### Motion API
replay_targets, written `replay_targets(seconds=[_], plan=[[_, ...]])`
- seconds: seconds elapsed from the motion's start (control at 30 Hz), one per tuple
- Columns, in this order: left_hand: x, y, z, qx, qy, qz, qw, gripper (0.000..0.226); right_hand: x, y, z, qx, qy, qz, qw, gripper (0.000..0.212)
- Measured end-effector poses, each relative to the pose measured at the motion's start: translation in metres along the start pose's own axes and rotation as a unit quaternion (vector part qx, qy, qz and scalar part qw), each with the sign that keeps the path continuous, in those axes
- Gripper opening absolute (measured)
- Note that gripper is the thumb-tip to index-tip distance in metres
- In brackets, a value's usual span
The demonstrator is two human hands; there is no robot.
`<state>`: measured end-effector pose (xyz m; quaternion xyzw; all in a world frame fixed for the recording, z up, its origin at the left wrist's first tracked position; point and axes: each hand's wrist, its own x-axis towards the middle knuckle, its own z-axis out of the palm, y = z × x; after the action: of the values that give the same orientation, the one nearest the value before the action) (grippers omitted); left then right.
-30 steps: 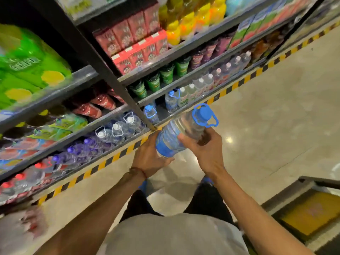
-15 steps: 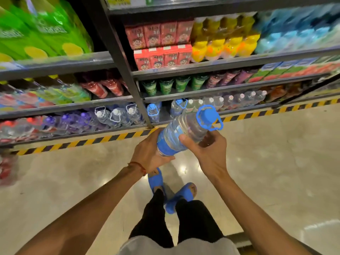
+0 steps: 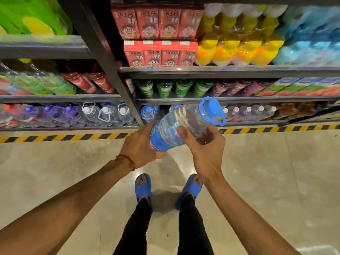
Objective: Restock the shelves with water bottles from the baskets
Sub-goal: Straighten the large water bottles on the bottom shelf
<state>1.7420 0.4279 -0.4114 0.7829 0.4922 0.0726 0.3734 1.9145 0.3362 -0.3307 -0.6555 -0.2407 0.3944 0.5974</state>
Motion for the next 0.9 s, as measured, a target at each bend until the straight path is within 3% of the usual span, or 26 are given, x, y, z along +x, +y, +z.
replay_targets(seconds=[0.3,0.43,0.7,0.9], plan=[[0.081,-0.083,0.113,0.055,0.072,0.008,0.996,0.102,0.101,0.136,-0.021,0.006,-0.073,-0.047,0.996,0.044],[0.131,-0.148,0.18,0.077,0.093,0.023,0.992,0.099,0.152,0.228,-0.019,0.019,-0.094,-0.046,0.994,0.022],[0.205,-0.26,0.289,0.116,0.166,0.056,0.978,0.095,0.218,0.393,-0.01,0.037,-0.084,-0.127,0.988,0.045],[0.24,-0.29,0.322,0.147,0.179,0.06,0.971,0.099,0.243,0.457,-0.009,0.036,-0.073,-0.181,0.98,0.021]])
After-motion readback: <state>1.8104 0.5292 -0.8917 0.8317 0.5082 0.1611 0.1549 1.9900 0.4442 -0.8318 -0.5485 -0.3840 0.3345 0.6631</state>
